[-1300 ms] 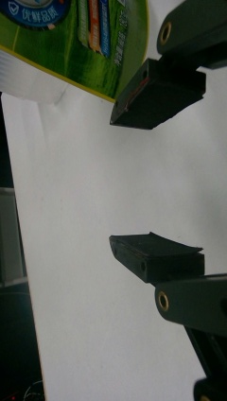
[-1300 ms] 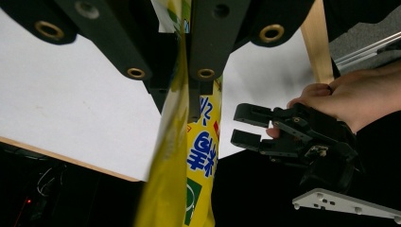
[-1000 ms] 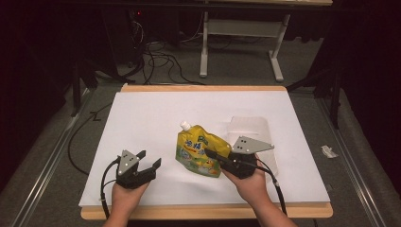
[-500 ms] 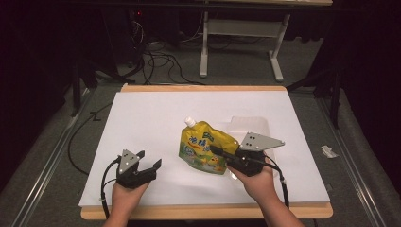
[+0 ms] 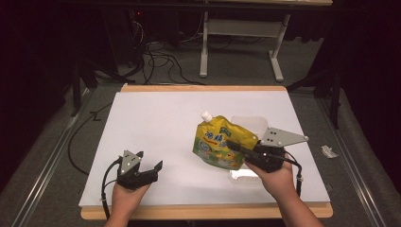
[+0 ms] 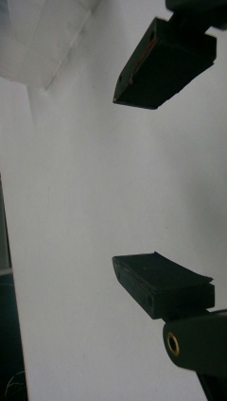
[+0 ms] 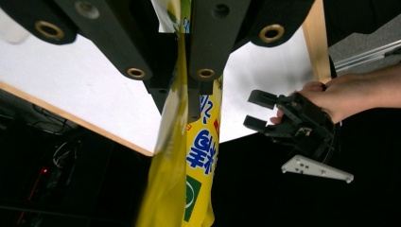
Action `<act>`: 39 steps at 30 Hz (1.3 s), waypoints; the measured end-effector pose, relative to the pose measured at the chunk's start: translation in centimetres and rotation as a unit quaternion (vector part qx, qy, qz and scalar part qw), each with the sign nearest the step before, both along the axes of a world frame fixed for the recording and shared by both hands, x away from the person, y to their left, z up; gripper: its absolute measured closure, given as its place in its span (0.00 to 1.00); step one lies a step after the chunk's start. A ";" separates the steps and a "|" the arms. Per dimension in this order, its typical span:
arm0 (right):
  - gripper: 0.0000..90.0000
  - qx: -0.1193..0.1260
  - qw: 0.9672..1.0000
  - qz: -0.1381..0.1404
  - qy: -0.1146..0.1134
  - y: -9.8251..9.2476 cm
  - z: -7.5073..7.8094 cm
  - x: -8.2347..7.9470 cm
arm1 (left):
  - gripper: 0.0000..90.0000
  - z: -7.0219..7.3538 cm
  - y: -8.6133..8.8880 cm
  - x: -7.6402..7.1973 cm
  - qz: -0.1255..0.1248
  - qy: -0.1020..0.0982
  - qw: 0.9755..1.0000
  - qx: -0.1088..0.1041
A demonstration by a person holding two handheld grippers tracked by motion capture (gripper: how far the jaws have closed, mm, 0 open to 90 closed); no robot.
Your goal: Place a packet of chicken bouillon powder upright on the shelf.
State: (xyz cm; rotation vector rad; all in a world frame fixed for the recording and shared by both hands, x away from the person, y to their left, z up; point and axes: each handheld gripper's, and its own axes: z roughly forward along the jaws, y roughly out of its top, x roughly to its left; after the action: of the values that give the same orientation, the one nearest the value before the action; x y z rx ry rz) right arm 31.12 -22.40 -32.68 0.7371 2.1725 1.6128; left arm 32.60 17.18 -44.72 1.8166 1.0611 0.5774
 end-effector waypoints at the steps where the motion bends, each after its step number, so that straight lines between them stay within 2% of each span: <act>1: 1.00 0.002 1.000 -0.001 -0.002 -0.3 0.1 0.0 | 0.22 0.0 0.0 0.0 0.001 0.000 1.000 0.000; 14: 1.00 0.010 0.999 -0.028 -0.024 -5.0 1.0 -0.6 | 0.22 -0.2 0.5 0.2 0.008 0.006 1.000 -0.007; 19: 1.00 0.012 0.999 -0.038 -0.016 -6.6 0.5 -0.7 | 0.22 -0.4 0.5 0.3 0.008 0.011 1.000 -0.006; 39: 1.00 -0.001 0.998 -0.058 -0.006 -9.1 -0.4 -1.6 | 0.22 -0.3 0.5 0.1 0.005 0.008 1.000 -0.002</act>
State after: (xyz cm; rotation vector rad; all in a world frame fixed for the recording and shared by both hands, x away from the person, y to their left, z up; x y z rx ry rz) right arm 29.55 -31.53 -33.04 0.8349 2.0824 1.5527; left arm 32.70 17.72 -45.03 1.8162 1.0822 0.5662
